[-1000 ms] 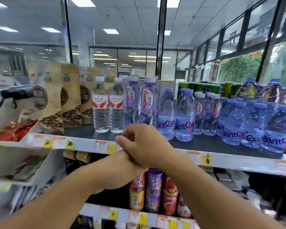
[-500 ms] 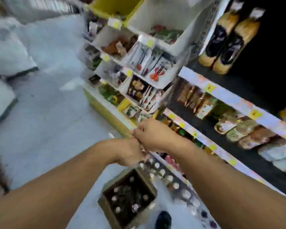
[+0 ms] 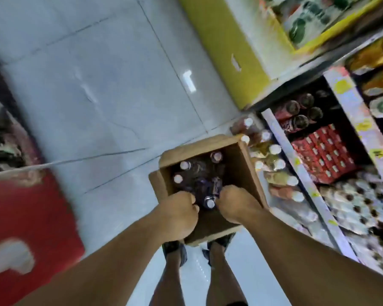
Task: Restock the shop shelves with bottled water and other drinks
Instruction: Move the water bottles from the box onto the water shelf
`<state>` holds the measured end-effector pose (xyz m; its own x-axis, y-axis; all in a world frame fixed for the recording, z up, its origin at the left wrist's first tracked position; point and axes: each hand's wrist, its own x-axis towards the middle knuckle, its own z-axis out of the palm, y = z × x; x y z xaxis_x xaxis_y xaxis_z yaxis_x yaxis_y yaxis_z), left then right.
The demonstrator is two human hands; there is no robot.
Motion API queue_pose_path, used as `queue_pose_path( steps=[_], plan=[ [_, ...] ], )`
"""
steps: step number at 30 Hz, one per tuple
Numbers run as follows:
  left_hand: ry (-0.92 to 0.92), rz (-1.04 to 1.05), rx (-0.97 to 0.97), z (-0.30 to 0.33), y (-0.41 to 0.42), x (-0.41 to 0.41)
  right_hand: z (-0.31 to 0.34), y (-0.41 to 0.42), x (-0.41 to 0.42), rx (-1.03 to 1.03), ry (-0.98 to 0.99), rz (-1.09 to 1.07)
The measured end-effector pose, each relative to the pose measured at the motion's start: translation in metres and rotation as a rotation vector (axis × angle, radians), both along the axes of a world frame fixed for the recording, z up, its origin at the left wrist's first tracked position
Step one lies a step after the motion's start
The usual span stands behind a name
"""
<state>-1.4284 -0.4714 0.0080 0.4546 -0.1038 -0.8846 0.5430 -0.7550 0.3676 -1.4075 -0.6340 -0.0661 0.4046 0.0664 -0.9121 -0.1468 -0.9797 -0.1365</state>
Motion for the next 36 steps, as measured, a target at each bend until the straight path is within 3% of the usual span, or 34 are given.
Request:
queue_pose_path(
  steps=[3, 8, 15, 20, 28, 36],
  plan=[
    [0.053, -0.053, 0.007, -0.049, -0.013, -0.011, -0.063, 0.001, -0.015, -0.024, 0.007, 0.056],
    [0.077, 0.082, 0.002, -0.118, -0.023, -0.033, -0.156, 0.01, -0.043, -0.064, 0.065, 0.016],
    [0.12, 0.137, -0.076, -0.171, -0.029, -0.046, -0.211, 0.015, -0.05, -0.132, 0.102, -0.001],
    [0.126, 0.197, -0.109, -0.172, -0.03, -0.036, -0.211, 0.014, -0.042, -0.149, 0.102, -0.062],
    [0.06, 0.26, -0.039, -0.134, -0.031, -0.008, -0.123, 0.024, 0.009, -0.003, 0.075, 0.052],
    [-0.241, 0.103, 0.0, 0.029, -0.029, 0.046, 0.126, 0.013, 0.089, 0.199, -0.192, 0.08]
  ],
)
